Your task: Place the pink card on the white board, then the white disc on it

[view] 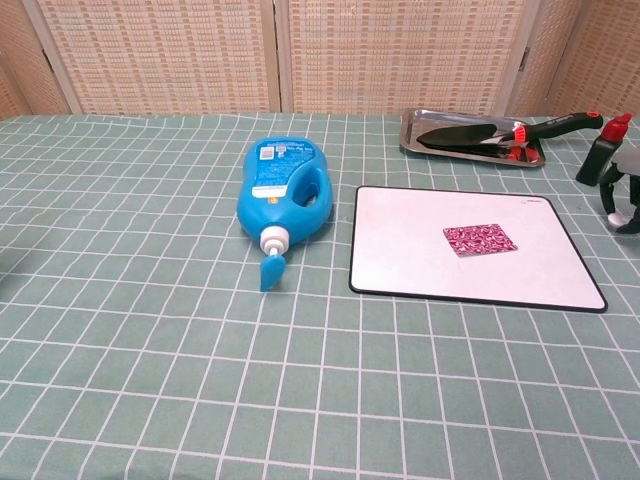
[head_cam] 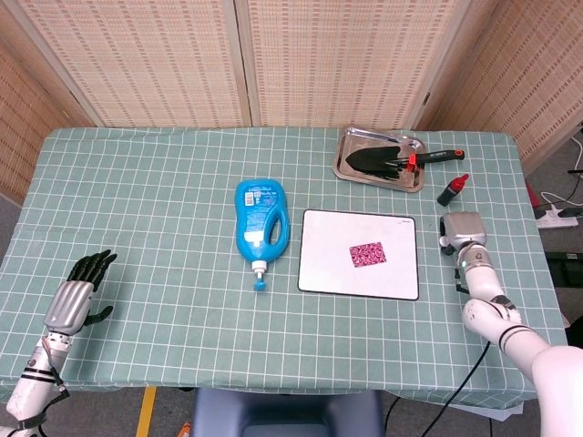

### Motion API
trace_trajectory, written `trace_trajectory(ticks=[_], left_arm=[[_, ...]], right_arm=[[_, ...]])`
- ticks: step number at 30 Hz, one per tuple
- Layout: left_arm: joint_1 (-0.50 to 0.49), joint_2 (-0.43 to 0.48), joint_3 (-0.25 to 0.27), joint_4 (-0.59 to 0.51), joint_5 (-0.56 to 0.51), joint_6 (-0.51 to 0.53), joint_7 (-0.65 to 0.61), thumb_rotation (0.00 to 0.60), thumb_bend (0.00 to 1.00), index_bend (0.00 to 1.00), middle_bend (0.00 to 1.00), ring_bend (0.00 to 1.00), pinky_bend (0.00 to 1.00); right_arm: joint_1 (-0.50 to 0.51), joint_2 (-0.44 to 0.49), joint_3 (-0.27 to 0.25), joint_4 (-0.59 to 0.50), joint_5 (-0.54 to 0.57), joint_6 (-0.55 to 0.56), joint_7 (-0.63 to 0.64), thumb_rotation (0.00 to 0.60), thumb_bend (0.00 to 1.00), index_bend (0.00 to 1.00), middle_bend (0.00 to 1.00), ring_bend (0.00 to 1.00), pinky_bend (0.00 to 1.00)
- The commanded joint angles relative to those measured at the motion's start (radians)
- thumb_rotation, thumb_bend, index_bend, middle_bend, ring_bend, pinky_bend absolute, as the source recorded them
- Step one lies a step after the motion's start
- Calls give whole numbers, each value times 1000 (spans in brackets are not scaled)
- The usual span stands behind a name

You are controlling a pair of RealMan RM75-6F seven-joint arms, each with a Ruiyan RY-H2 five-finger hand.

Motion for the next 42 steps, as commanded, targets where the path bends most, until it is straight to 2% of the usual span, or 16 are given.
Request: trace_trajectory(ticks=[1,7,13,20,36,38,42], left_arm=[[0,3,-1,-3,1,3,0,600,191,0,0,0,0],[5,10,-3,-15,3,20,-8,600,191,0,0,0,0],[9,19,-7,-19,3,32,-23,600,191,0,0,0,0],[10,28,-11,-28,4,41,-38,600,191,0,0,0,0],[13,35,-18,-42,-6,39,-28,600,191,0,0,0,0],[12,36,-18,-42,-6,40,-29,600,191,0,0,0,0],[13,35,-18,-41,-5,40,-30,600,192,0,0,0,0]], right_arm=[[11,43,2,-121,-16,66,-34,600,274,518,973,928,981],[51,79,-2,-321,31,157,-157,600,275,524,973,928,981],[100,55,-15,-419,132,216,-274,600,276,524,974,927,981],[141,25,-30,-452,212,246,-340,600,276,516,974,927,981],[186,-3,-56,-473,273,270,-377,600,276,507,974,927,981],[189,-2,-59,-472,277,265,-375,600,248,483,974,928,981],[192,2,-62,-477,281,261,-368,600,131,424,974,927,982]])
